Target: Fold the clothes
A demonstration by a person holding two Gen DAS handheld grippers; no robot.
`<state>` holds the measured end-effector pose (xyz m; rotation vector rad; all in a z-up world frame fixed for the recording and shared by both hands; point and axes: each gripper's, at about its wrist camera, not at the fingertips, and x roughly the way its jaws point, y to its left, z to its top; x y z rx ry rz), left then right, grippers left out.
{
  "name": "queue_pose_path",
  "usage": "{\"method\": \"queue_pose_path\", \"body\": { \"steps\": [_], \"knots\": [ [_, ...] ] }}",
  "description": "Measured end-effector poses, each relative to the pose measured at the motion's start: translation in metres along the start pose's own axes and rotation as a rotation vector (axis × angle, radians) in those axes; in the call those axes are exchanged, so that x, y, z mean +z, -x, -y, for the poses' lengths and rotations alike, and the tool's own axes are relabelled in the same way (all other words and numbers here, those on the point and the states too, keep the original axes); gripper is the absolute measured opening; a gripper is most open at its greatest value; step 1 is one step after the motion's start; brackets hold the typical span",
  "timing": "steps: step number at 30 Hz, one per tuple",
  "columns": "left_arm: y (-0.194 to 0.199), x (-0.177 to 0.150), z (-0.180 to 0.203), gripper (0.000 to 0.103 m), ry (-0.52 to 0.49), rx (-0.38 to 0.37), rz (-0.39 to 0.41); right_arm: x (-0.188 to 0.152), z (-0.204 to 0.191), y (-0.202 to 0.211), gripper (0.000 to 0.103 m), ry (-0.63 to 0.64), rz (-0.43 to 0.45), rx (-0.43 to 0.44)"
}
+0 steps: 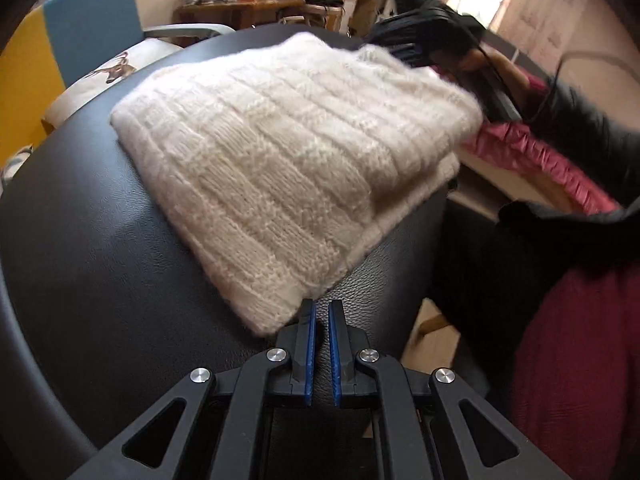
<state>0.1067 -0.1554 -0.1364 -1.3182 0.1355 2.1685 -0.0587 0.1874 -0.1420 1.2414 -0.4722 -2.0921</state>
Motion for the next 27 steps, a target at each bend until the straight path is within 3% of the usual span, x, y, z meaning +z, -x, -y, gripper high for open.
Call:
{"method": "queue_pose_path", "body": {
  "steps": [2,5,7,8,11,12,16,22,27],
  "knots": [
    [0.014,0.001,-0.001,0.008,0.029,-0.028,0.046,-0.007,-0.018,0.018,0.028,0.102,-0.029,0.023],
    [0.036,0.012,-0.010,0.016,0.096,-0.088,0.154,-0.030,-0.042,0.024,0.026,0.222,-0.169,0.105],
    [0.049,0.023,-0.016,0.024,0.139,-0.117,0.233,-0.052,-0.058,0.017,0.025,0.308,-0.267,0.106],
    [0.052,0.032,-0.022,0.031,0.162,-0.121,0.270,-0.059,-0.063,0.015,0.025,0.319,-0.299,0.128],
    [0.049,0.060,-0.033,0.034,0.199,-0.096,0.323,-0.073,-0.068,0.010,0.026,0.291,-0.371,0.219],
    [0.045,0.069,-0.036,0.034,0.208,-0.087,0.327,-0.074,-0.065,0.011,0.026,0.248,-0.387,0.255],
    [0.025,0.102,-0.047,0.034,0.199,-0.074,0.300,-0.080,-0.069,0.015,0.028,0.276,-0.411,0.236],
    [-0.002,0.133,-0.039,0.034,0.063,-0.064,0.191,-0.079,-0.073,0.018,0.038,0.285,-0.420,0.292],
    [-0.021,0.148,-0.030,0.035,0.012,-0.065,0.120,-0.087,-0.094,-0.015,0.046,0.371,-0.539,0.305]
  ]
}}
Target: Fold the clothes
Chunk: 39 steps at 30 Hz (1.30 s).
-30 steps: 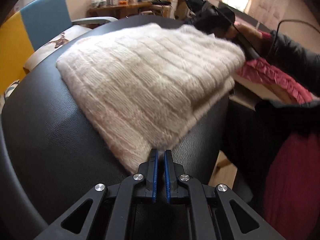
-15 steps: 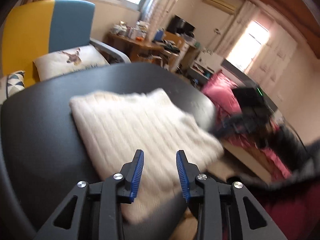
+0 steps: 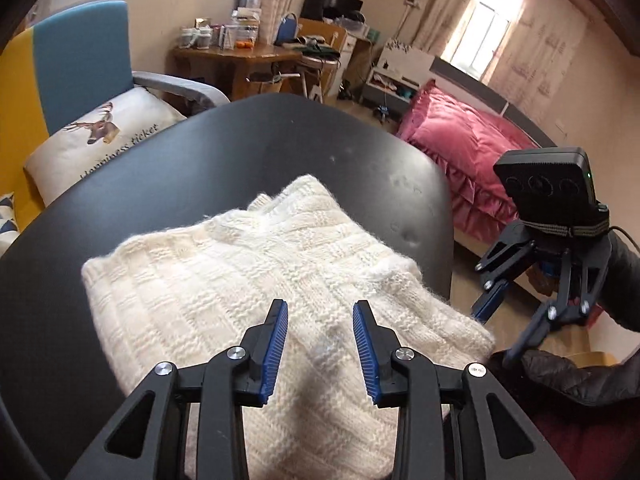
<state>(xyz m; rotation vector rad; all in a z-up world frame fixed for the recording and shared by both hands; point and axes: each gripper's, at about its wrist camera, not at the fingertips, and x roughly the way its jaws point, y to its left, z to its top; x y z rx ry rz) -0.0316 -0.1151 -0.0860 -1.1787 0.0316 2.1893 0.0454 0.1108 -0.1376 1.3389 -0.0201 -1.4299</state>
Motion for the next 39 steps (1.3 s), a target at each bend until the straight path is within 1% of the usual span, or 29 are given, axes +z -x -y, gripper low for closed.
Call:
{"method": "queue_pose_path", "body": {
  "steps": [1,3,5,6,8,9,10,13,14,15,17,18,19,21,24,26,28,29,30,31,32,33,35,39],
  "knots": [
    [-0.004,0.002,-0.002,0.035,0.000,0.003,-0.011,0.002,-0.001,-0.008,0.046,0.009,-0.021,0.000],
    [-0.010,0.006,-0.006,0.035,0.004,-0.004,-0.034,0.003,-0.001,-0.021,0.046,-0.004,-0.034,0.027],
    [-0.015,0.010,-0.011,0.035,0.007,-0.003,-0.047,0.005,-0.002,-0.033,0.046,-0.005,-0.038,0.101],
    [-0.017,0.012,-0.012,0.035,0.005,-0.005,-0.054,0.006,-0.002,-0.038,0.048,-0.004,-0.044,0.143],
    [-0.023,0.016,-0.012,0.035,-0.016,-0.003,-0.072,0.005,-0.001,-0.041,0.047,-0.029,-0.048,0.303],
    [-0.026,0.018,-0.011,0.035,-0.029,-0.003,-0.084,0.004,0.001,-0.040,0.045,-0.046,-0.042,0.387],
    [-0.030,0.020,-0.010,0.035,-0.043,-0.002,-0.100,0.003,0.001,-0.034,0.040,-0.055,-0.027,0.471],
    [-0.043,0.018,-0.006,0.036,-0.073,0.001,-0.156,-0.011,-0.011,-0.004,0.039,0.018,0.020,0.592],
    [-0.047,0.016,-0.005,0.037,-0.079,-0.001,-0.176,-0.018,-0.011,-0.007,0.037,0.020,-0.019,0.557],
    [-0.051,0.014,-0.002,0.037,-0.083,-0.011,-0.189,-0.026,-0.010,-0.012,0.036,0.016,-0.072,0.502],
    [-0.056,0.012,0.002,0.038,-0.081,-0.019,-0.190,-0.041,-0.007,-0.025,0.036,0.001,-0.164,0.389],
    [-0.058,0.011,0.003,0.038,-0.079,-0.018,-0.189,-0.048,-0.006,-0.034,0.036,-0.011,-0.199,0.331],
    [-0.061,0.011,0.005,0.039,-0.077,-0.017,-0.187,-0.053,-0.005,-0.039,0.036,-0.030,-0.203,0.320],
    [-0.063,0.010,0.005,0.041,-0.073,-0.009,-0.182,-0.058,-0.008,-0.038,0.036,-0.043,-0.159,0.331],
    [-0.062,0.009,0.005,0.041,-0.079,0.005,-0.168,-0.067,-0.014,-0.038,0.037,-0.044,-0.129,0.285],
    [-0.060,0.008,0.009,0.042,-0.124,0.026,-0.154,-0.077,-0.014,-0.041,0.037,-0.027,-0.138,0.213],
    [-0.060,0.004,0.019,0.043,-0.180,0.060,-0.141,-0.085,-0.007,-0.037,0.037,-0.097,-0.115,0.230],
    [-0.058,0.003,0.024,0.042,-0.198,0.073,-0.129,-0.088,-0.006,-0.031,0.037,-0.128,-0.087,0.238],
    [-0.053,0.003,0.026,0.042,-0.191,0.067,-0.107,-0.091,-0.008,-0.022,0.037,-0.139,-0.048,0.227],
    [-0.044,0.003,0.026,0.042,-0.171,0.048,-0.080,-0.096,-0.012,-0.011,0.042,-0.142,-0.014,0.220],
    [-0.036,0.002,0.027,0.042,-0.150,0.029,-0.052,-0.101,-0.017,-0.001,0.043,-0.144,0.018,0.215],
    [-0.028,-0.001,0.026,0.043,-0.135,0.023,-0.035,-0.106,-0.022,0.008,0.043,-0.140,0.042,0.196],
    [-0.013,-0.012,0.024,0.043,-0.116,0.034,-0.017,-0.116,-0.031,0.027,0.043,-0.130,0.085,0.149],
    [0.011,-0.034,0.018,0.043,-0.069,0.038,0.027,-0.123,-0.049,0.059,0.043,-0.120,0.185,-0.001]
  ]
}}
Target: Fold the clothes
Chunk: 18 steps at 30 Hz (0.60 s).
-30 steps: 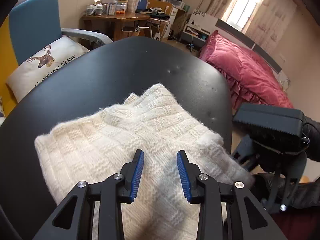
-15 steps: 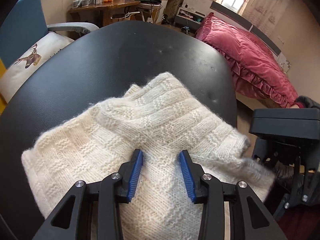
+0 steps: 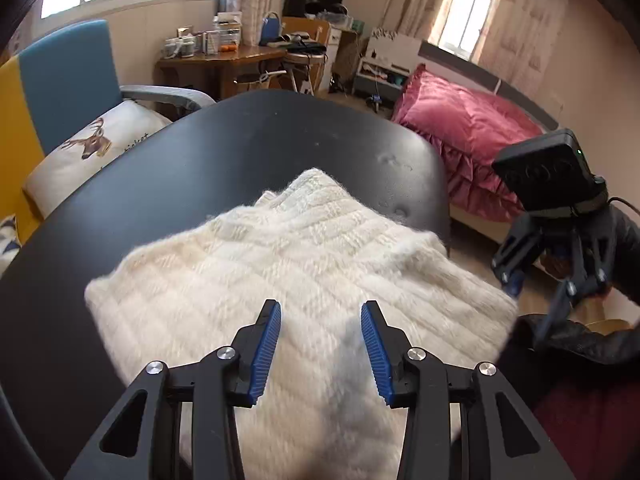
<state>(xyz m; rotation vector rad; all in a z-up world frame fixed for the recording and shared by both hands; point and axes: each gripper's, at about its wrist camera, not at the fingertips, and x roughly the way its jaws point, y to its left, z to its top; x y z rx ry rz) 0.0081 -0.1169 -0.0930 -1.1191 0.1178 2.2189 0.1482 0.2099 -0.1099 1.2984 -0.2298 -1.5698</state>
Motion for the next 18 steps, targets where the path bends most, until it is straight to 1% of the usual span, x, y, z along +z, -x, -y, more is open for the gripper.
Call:
{"method": "queue_pose_path", "body": {
  "steps": [2,3,4,5,6,7,9,10,13,15,16,17,18],
  "knots": [
    [0.004,-0.007,0.001,0.044,0.012,0.005,0.006,-0.002,-0.008,0.009,0.043,0.012,0.046,-0.060],
    [0.004,-0.010,0.002,0.044,0.008,0.017,0.002,0.000,-0.011,0.005,0.043,0.012,0.054,-0.064],
    [0.002,-0.013,0.004,0.044,0.005,0.025,0.001,-0.001,-0.011,0.002,0.042,0.019,0.040,-0.069],
    [0.000,-0.014,0.004,0.044,0.003,0.030,0.002,-0.003,-0.010,-0.002,0.038,0.029,0.020,-0.076],
    [-0.002,-0.013,0.005,0.044,0.010,0.033,0.005,-0.005,-0.008,-0.005,0.027,0.038,0.000,-0.084],
    [-0.005,-0.009,0.005,0.044,0.026,0.033,0.010,-0.006,-0.007,-0.009,0.020,0.047,-0.020,-0.091],
    [-0.010,-0.001,0.005,0.044,0.048,0.037,0.016,-0.011,-0.004,-0.016,0.019,0.060,-0.057,-0.095],
    [-0.016,0.005,0.007,0.044,0.041,0.040,0.007,-0.017,-0.001,-0.022,0.019,0.058,-0.070,-0.110],
    [-0.043,0.022,0.013,0.044,0.012,0.036,-0.059,-0.033,0.013,-0.038,0.019,0.014,-0.119,-0.170],
    [-0.061,0.031,0.020,0.044,-0.007,0.019,-0.101,-0.036,0.021,-0.020,0.022,-0.051,-0.051,-0.097],
    [-0.066,0.034,0.023,0.047,-0.013,0.002,-0.117,-0.037,0.024,-0.009,0.029,-0.085,-0.011,-0.054],
    [-0.070,0.036,0.026,0.047,-0.017,-0.008,-0.124,-0.038,0.028,0.002,0.032,-0.119,0.030,-0.011],
    [-0.071,0.038,0.026,0.047,-0.009,-0.021,-0.123,-0.039,0.032,0.012,0.032,-0.153,0.070,0.031]
  ]
}}
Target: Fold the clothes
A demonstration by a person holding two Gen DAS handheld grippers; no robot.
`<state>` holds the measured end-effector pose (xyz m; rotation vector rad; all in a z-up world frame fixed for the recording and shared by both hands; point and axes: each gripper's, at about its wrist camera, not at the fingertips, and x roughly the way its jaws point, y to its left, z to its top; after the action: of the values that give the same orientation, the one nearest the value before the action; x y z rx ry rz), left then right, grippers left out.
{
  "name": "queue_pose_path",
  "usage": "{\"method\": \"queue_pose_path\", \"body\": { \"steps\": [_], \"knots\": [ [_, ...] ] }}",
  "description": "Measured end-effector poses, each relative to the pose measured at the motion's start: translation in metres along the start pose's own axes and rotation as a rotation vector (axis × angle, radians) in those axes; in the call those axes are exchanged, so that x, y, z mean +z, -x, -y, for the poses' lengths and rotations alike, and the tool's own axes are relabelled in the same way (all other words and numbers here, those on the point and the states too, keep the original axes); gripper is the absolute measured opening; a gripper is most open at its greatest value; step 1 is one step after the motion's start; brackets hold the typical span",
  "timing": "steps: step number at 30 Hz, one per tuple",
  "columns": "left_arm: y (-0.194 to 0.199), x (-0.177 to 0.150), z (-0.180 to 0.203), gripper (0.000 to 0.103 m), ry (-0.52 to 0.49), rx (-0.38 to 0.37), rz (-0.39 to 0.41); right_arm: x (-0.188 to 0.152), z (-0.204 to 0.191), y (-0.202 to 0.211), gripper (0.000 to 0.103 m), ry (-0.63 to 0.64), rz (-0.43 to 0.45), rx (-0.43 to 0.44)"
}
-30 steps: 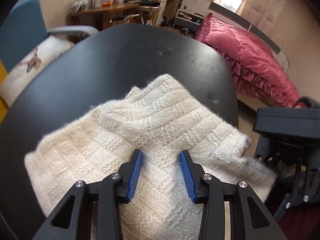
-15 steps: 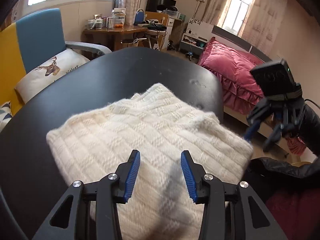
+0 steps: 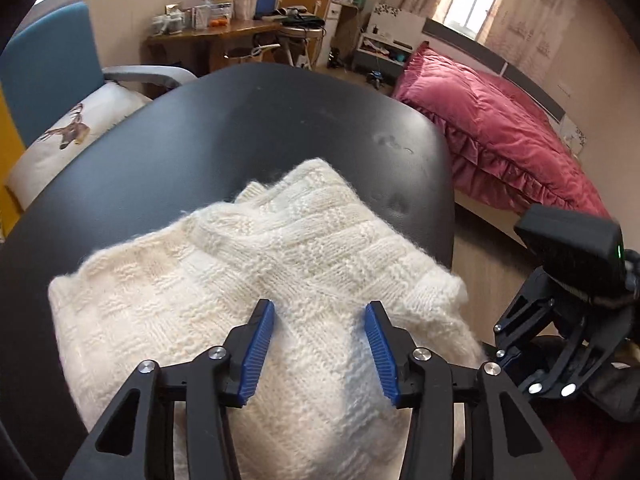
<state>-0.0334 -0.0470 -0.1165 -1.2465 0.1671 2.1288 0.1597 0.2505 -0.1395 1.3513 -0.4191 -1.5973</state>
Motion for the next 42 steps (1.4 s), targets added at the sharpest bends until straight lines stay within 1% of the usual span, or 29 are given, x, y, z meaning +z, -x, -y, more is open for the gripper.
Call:
{"method": "queue_pose_path", "body": {
  "steps": [2,4,5,6,7,10,12,14,16,18,19,20,21,24,26,27,30,31,33,34,35,36,37,39,42],
  "knots": [
    [0.001,0.002,-0.001,0.050,0.029,-0.045,0.005,0.006,0.005,0.020,0.033,-0.050,0.102,0.018],
    [0.002,0.004,-0.002,0.050,0.053,-0.079,0.013,0.013,0.013,0.040,0.034,-0.121,0.206,0.023],
    [0.004,0.003,-0.005,0.050,0.068,-0.088,0.026,0.019,0.020,0.042,0.034,-0.162,0.236,0.017],
    [0.008,0.001,-0.008,0.050,0.091,-0.103,0.045,0.025,0.027,0.043,0.034,-0.205,0.261,0.008],
    [0.011,0.000,-0.012,0.050,0.113,-0.118,0.063,0.028,0.033,0.042,0.037,-0.233,0.281,0.004],
    [0.022,-0.006,-0.022,0.050,0.165,-0.122,0.122,0.037,0.049,0.039,0.037,-0.302,0.329,0.074],
    [0.029,-0.011,-0.025,0.050,0.190,-0.119,0.156,0.043,0.063,0.045,0.037,-0.343,0.351,0.086],
    [0.036,-0.015,-0.024,0.050,0.194,-0.104,0.184,0.052,0.061,0.030,0.037,-0.384,0.346,0.077],
    [0.041,-0.020,-0.022,0.050,0.180,-0.079,0.207,0.059,0.066,0.027,0.037,-0.410,0.337,0.063],
    [0.042,-0.024,-0.023,0.050,0.178,-0.067,0.215,0.067,0.061,0.026,0.037,-0.358,0.316,0.023],
    [0.041,-0.026,-0.024,0.051,0.178,-0.057,0.218,0.070,0.055,0.026,0.023,-0.312,0.306,-0.023],
    [0.040,-0.029,-0.025,0.051,0.176,-0.042,0.222,0.073,0.049,0.025,0.016,-0.261,0.296,-0.076],
    [0.041,-0.031,-0.024,0.051,0.173,-0.027,0.233,0.075,0.041,0.028,0.012,-0.221,0.300,-0.097],
    [0.050,-0.035,-0.017,0.051,0.151,-0.009,0.284,0.075,0.002,0.055,0.011,-0.086,0.359,-0.168],
    [0.053,-0.036,-0.005,0.053,0.073,0.034,0.283,0.069,-0.012,0.073,0.010,-0.028,0.386,-0.244],
    [0.053,-0.038,-0.002,0.053,0.046,0.047,0.276,0.065,-0.012,0.075,0.010,-0.020,0.378,-0.296],
    [0.051,-0.045,-0.001,0.053,0.029,0.032,0.254,0.049,0.022,0.067,0.010,-0.090,0.306,-0.402],
    [0.051,-0.047,-0.001,0.054,0.028,0.021,0.249,0.043,0.037,0.063,0.011,-0.131,0.293,-0.397],
    [0.045,-0.054,-0.003,0.054,0.025,0.022,0.210,0.032,0.062,0.064,0.011,-0.195,0.330,-0.315],
    [0.043,-0.057,-0.004,0.054,0.026,0.008,0.193,0.031,0.065,0.062,0.009,-0.191,0.340,-0.305],
    [0.043,-0.059,-0.004,0.054,0.029,-0.020,0.181,0.032,0.065,0.061,0.009,-0.178,0.347,-0.306],
    [0.043,-0.061,-0.004,0.054,0.033,-0.049,0.168,0.034,0.065,0.060,0.009,-0.157,0.344,-0.311],
    [0.043,-0.063,-0.003,0.055,0.020,-0.061,0.153,0.037,0.064,0.058,0.009,-0.140,0.334,-0.317],
    [0.039,-0.067,0.003,0.055,-0.035,-0.025,0.117,0.045,0.063,0.056,0.010,-0.108,0.313,-0.328],
    [0.038,-0.072,0.005,0.055,-0.033,0.008,0.093,0.064,0.059,0.046,0.010,-0.076,0.282,-0.325]
  ]
}}
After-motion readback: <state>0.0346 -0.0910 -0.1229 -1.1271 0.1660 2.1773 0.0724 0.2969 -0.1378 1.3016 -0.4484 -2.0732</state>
